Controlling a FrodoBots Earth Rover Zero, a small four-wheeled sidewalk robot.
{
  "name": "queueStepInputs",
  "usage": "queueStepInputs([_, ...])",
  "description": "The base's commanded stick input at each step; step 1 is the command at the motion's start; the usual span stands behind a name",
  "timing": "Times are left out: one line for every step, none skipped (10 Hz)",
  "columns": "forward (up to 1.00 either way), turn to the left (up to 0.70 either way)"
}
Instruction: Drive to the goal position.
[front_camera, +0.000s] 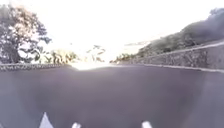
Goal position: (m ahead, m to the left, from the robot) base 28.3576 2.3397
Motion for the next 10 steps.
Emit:
queueStepInputs([0.85, 0.00])
queueStepInputs([0.85, 0.00])
queueStepInputs([0.85, 0.00])
queueStepInputs([0.85, 0.00])
queueStepInputs([0.85, -0.34])
queueStepInputs([0.85, -0.34])
queueStepInputs([0.85, -0.34])
queueStepInputs([0.85, -0.34])
queueStepInputs([0.85, -0.34])
queueStepInputs([0.85, -0.34])
